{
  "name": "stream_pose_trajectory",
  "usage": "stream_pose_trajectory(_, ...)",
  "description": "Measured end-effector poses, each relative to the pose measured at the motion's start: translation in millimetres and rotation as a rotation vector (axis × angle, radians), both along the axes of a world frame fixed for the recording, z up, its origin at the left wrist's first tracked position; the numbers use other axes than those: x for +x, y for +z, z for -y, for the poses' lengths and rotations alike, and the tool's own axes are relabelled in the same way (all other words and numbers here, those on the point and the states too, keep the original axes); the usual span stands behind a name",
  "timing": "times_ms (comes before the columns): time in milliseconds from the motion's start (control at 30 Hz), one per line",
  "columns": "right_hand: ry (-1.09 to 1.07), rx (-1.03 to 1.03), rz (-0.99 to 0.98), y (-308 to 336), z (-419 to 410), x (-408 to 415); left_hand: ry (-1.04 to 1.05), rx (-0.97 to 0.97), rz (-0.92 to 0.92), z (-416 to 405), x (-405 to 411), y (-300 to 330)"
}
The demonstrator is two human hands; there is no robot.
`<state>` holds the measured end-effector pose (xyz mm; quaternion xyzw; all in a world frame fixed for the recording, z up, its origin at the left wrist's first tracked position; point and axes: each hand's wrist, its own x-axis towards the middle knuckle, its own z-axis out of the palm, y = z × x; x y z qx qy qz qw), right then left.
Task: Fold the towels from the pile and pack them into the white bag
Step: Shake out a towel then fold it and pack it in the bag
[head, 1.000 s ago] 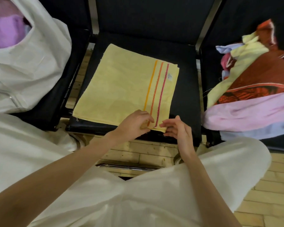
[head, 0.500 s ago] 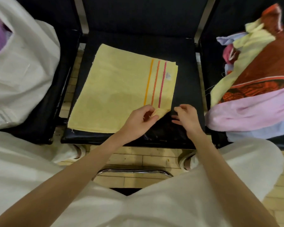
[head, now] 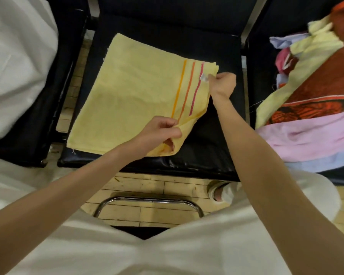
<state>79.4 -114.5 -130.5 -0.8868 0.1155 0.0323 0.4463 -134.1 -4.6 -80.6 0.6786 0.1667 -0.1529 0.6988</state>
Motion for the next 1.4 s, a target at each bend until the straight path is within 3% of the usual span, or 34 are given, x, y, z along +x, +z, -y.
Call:
stream_pose_trajectory(200,-0.162,0.363,0.082,16.7,-23.4,8.8,0.017,-0.141,0.036,-24.8,-17.4,4.4)
stream_pose_trajectory(300,-0.111,0.370,0.157,19.4,-56.6,0.1,0.042,-0.090,0.066,-55.2,-32.4,5.7)
stream_pose_trajectory(600,0.145,0.282,0.311,19.8,-187.7,-38.5,0.063,0.216,0.028,-128.7,-79.1,-4.6)
stream_pose_trajectory(700,0.197,0.228,0.279,12.9,-219.1,-43.9,0.038,0.378,-0.017,-144.7,-91.8,-10.6)
stream_pose_trajectory(900,0.259,0.182,0.177,-6.4,-250.0,-50.3,0.006,0.521,-0.101,-168.0,-101.6,-16.9)
stream_pose_trajectory(1167,0.359,0.191,0.089,-11.9,-213.5,-94.2,-0.122,1.135,-0.239,-168.1,-114.8,-11.5)
stream_pose_trajectory(1267,0.481,0.195,0.087,-9.2,-163.6,-135.1,-0.093,1.261,-0.081,-162.5,-116.7,-5.8)
stream_pose_trajectory(1400,0.727,0.056,0.074,9.0,-95.0,-174.5,-0.270,1.116,0.407,-159.0,-117.2,-7.7)
